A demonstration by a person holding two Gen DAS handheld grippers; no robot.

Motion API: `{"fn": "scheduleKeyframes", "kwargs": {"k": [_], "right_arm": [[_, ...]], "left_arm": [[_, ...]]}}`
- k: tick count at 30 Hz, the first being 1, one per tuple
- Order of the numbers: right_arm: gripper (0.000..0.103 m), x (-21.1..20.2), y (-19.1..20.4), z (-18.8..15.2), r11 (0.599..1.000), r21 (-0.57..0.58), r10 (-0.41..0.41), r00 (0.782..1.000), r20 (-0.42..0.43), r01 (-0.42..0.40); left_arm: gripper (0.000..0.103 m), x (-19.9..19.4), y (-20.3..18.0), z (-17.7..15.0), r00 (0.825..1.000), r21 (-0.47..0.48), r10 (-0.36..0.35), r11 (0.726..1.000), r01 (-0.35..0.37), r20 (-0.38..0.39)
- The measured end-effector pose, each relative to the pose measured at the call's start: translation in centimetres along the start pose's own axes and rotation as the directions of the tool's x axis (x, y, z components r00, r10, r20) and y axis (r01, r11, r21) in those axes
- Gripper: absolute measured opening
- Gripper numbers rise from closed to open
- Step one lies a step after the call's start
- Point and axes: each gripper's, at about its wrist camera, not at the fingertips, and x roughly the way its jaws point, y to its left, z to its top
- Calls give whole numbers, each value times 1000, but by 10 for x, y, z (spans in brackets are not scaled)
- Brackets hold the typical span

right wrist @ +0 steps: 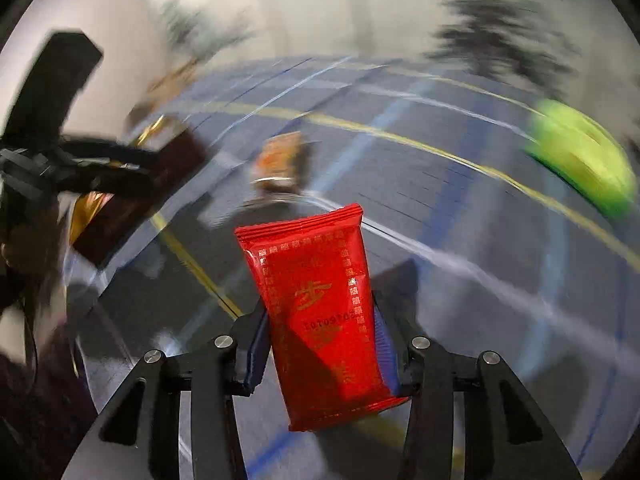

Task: Organize snacks
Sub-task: 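Grasp the red packet with the right tool while the left tool approaches the clear orange snack bag, then grasp the clear orange snack bag with the left tool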

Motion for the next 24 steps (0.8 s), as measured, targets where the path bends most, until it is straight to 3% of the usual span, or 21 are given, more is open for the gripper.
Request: {"fn": "scheduleKeyframes", "kwargs": {"k": [3, 6, 13, 17, 19, 20, 21, 24], "right_arm": [[46, -23, -24, -25, 989, 126, -89, 994, 66, 80], [46, -32, -42, -37, 970, 223, -120, 987, 109, 94], [45, -30, -53, -41, 961, 261, -134, 979, 152, 91], [45, -31, -46, -38, 962, 258, -136, 978, 155, 93], [44, -29, -44, -36, 963, 249, -138, 981, 138, 100], [44, -26, -44, -35, 963, 249, -141, 982, 124, 107], [44, -25, -45, -34, 961, 253, -146, 982, 116, 112], [44, -24, -47, -33, 957, 265, -149, 983, 107, 116]], "left_arm": [[87, 24, -1, 22, 999, -46, 12, 999, -14, -38], [87, 49, -4, 37, 995, -72, 52, 996, -58, -83], [86, 86, 0, 51, 982, -152, 117, 978, -139, -146], [84, 90, -5, 55, 980, -142, 166, 973, -181, -109], [67, 91, -12, 52, 973, -118, 217, 967, -225, -73], [41, 91, -18, 51, 965, -87, 258, 961, -262, -54], [33, 91, -24, 49, 960, -39, 278, 960, -279, -37], [33, 86, -27, 41, 975, -35, 218, 975, -219, -44]]}}
